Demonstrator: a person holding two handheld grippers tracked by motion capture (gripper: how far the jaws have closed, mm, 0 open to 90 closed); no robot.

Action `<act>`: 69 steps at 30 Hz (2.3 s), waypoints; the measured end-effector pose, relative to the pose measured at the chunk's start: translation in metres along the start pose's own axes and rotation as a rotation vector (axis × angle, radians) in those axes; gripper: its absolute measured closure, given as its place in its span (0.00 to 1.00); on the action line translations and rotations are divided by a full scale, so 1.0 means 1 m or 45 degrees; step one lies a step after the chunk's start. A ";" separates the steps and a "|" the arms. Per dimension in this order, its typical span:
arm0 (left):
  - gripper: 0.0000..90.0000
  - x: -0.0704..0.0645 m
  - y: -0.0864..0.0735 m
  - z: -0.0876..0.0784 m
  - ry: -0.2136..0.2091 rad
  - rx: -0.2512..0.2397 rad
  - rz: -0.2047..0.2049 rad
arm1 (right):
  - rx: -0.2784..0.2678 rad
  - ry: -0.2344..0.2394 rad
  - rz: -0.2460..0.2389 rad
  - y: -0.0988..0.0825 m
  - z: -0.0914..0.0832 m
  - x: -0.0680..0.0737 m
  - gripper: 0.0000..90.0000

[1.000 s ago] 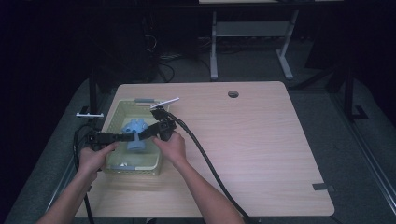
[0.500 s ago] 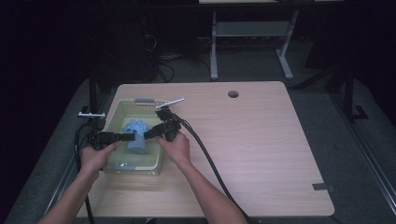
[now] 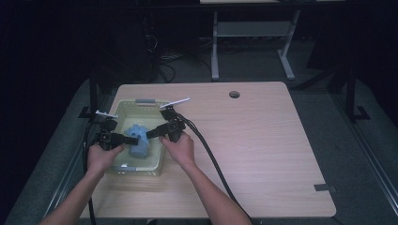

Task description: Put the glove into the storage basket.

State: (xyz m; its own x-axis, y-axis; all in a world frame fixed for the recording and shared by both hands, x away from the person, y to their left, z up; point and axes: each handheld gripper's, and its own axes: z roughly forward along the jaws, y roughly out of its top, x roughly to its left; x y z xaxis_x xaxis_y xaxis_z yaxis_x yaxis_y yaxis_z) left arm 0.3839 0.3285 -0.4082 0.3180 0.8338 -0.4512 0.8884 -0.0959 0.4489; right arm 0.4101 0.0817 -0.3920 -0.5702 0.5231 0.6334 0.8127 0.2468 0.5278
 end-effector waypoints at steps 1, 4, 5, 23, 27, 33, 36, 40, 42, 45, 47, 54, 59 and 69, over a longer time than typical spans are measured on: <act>0.89 0.000 0.000 0.002 0.009 0.009 -0.007 | 0.000 0.004 -0.003 0.000 -0.001 0.000 0.78; 0.88 0.002 0.001 0.002 0.005 0.006 -0.021 | -0.006 -0.003 -0.004 -0.001 -0.004 -0.001 0.78; 0.87 0.002 0.001 0.003 0.008 0.011 -0.026 | -0.009 -0.003 -0.004 -0.001 -0.004 -0.001 0.78; 0.81 -0.003 0.011 -0.006 0.091 -0.002 0.008 | -0.038 0.000 -0.011 -0.003 -0.016 0.001 0.77; 0.80 -0.009 0.013 0.007 0.139 0.049 0.034 | -0.046 0.001 -0.016 -0.004 -0.020 -0.001 0.76; 0.77 -0.007 0.017 0.019 0.211 0.170 0.050 | -0.047 -0.003 -0.009 -0.006 -0.027 -0.002 0.76; 0.76 -0.005 0.015 0.027 0.251 0.240 0.062 | -0.056 -0.010 -0.026 -0.007 -0.028 -0.003 0.76; 0.74 -0.005 0.016 0.020 0.230 0.188 0.075 | -0.048 -0.003 -0.006 -0.007 -0.031 -0.005 0.75; 0.73 -0.007 0.017 0.016 0.205 0.153 0.060 | -0.054 -0.006 -0.010 -0.008 -0.033 -0.006 0.74; 0.73 -0.007 0.018 0.011 0.169 0.115 0.043 | -0.066 -0.002 -0.008 -0.008 -0.035 -0.008 0.73; 0.73 -0.007 0.019 0.006 0.151 0.072 0.042 | -0.069 0.001 0.000 -0.008 -0.038 -0.009 0.71; 0.66 -0.010 0.019 -0.007 0.087 0.007 0.035 | -0.091 0.011 0.000 -0.008 -0.049 -0.011 0.68; 0.64 -0.014 0.019 -0.010 0.065 -0.019 0.042 | -0.096 0.033 -0.005 -0.009 -0.057 -0.014 0.65; 0.55 -0.030 0.024 -0.016 0.028 -0.092 0.074 | -0.125 0.050 0.022 -0.009 -0.073 -0.025 0.57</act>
State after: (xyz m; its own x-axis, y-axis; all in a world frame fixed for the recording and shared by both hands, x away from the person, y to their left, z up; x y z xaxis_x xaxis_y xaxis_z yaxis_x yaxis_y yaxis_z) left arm 0.3909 0.3094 -0.3716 0.3601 0.8399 -0.4061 0.8422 -0.1053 0.5288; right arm 0.4083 0.0066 -0.3714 -0.5623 0.4934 0.6636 0.8078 0.1561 0.5684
